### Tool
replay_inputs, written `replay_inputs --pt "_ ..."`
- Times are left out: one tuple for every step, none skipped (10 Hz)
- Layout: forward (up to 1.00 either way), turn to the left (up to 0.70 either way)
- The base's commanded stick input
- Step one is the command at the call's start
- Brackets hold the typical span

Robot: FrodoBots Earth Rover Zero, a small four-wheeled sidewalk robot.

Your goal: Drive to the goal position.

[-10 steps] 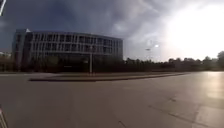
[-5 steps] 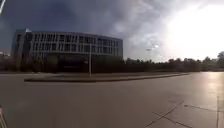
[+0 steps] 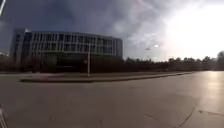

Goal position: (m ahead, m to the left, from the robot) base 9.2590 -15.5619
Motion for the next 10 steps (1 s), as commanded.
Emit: replay_inputs --pt "0.70 0.00" --pt "0.70 0.00" --pt "0.70 0.00" --pt "0.70 0.00" --pt "0.70 0.00" --pt "0.70 0.00" --pt "0.70 0.00" --pt "0.70 0.00" --pt "0.70 0.00" --pt "0.70 0.00"
